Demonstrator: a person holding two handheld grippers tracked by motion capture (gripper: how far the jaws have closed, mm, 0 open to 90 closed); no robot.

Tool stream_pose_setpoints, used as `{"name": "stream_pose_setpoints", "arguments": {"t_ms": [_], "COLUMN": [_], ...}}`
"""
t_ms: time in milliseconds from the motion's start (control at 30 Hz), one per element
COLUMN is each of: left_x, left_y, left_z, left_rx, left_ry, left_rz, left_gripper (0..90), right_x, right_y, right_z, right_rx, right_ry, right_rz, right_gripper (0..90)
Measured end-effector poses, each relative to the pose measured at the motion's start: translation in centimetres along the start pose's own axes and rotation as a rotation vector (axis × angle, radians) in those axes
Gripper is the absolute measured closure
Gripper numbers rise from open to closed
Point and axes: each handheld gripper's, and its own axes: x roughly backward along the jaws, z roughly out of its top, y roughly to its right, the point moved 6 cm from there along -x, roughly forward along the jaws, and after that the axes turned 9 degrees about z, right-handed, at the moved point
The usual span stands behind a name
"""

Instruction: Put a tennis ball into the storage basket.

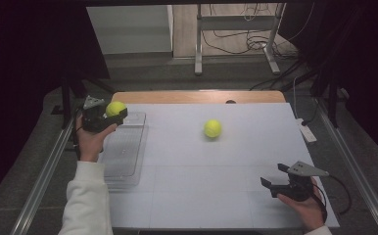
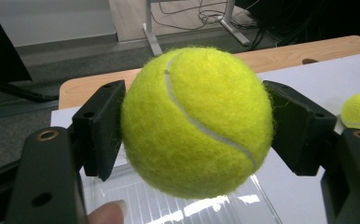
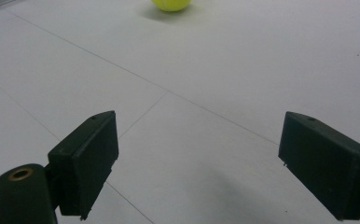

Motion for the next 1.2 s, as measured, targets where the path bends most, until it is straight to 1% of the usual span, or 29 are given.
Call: {"name": "stream_pose_setpoints", "arguments": {"t_ms": [267,400,600,833,1200], "left_x": [-0.2,-0.3,-0.7,-1.0,-1.5], "left_y": [0.2,0.2,0.3,0.1,-0.4], "left_z": [-0.1,-0.2,-0.6,-0.9,-1.4], "left_rx": [-0.016,-0.018,-0.034,-0.039,-0.035], "left_ry": [-0.017,-0.023,-0.061,-0.082,-0.112], "left_rz": [0.006,0.005,0.009,0.019,0.033], "left_gripper": [26.9,26.9,26.9,26.9,26.9], "right_x": [0.0,0.0,0.0,0.0,0.0], "right_y": [0.0,0.0,0.0,0.0,0.0], "right_z": [0.0,0.0,0.0,0.0,0.0], "right_rx": [-0.001,-0.001,-0.001,-0.001,0.0], "right_ry": [0.0,-0.001,-0.002,0.0,-0.001], "right_rz": [0.0,0.0,0.0,-0.001,0.0], "right_gripper": [12.2,12.2,12.2,12.2,12.3]}}
